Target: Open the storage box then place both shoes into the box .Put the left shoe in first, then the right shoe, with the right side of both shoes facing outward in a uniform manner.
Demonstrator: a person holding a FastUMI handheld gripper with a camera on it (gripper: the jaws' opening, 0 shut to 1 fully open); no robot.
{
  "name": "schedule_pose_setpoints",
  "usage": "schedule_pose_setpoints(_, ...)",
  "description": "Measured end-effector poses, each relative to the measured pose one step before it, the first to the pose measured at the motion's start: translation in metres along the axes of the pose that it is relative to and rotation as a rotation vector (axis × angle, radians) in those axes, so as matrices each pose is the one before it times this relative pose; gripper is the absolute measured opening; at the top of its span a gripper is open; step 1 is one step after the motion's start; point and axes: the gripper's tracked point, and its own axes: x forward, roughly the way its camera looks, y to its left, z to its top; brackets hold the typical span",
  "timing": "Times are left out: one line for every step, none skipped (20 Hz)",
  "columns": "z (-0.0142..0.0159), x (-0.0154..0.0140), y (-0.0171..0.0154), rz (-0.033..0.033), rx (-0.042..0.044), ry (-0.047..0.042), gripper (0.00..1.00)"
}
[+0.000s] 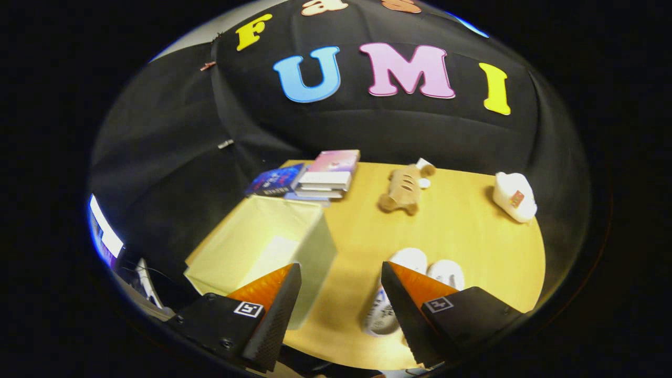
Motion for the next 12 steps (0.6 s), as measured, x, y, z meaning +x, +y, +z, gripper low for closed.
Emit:
schedule_pose_setpoints(-0.01562,0.00277,-0.01459,-0.0339,-0.01047,0.03037,0.94)
schedule_pose_setpoints(-0.01438,0.00484,-0.01021,-0.0237,-0.00906,0.03123,0.93)
schedule_pose_setpoints(-0.01617,0.00729,-0.00985,-0.01907,-0.00429,0.04062,0.91)
schedule_pose_setpoints(-0.01474,0.00575,-0.00698,-0.01449,-0.00647,0.03504,0.89)
schedule_pose_setpoints(-0.01314,0.00702,-0.00637,-0.01318,-0.00915,0.03241,0.88)
schedule_pose_setpoints(-0.01034,0.00794,-0.00525,-0.0129,-0.01545,0.02518,0.84)
schedule_pose_setpoints(-0.01067,0.00736,-0.00567,-0.01208,-0.01743,0.02596,0.83)
schedule_pose_setpoints(-0.00646,0.00917,-0.00459,-0.01851,-0.01847,0.02046,0.79)
schedule_pose_setpoints(-0.0064,0.00819,-0.00508,-0.0186,-0.01292,0.02055,0.77)
schedule_pose_setpoints(-0.00405,0.00687,-0.00115,-0.00466,-0.006,0.01551,0.73)
schedule_pose_setpoints(-0.00331,0.00675,-0.00045,-0.0025,-0.00502,0.01323,0.72)
schedule_pose_setpoints(0.0007,0.00697,0.00152,0.00126,-0.00597,0.00013,0.7)
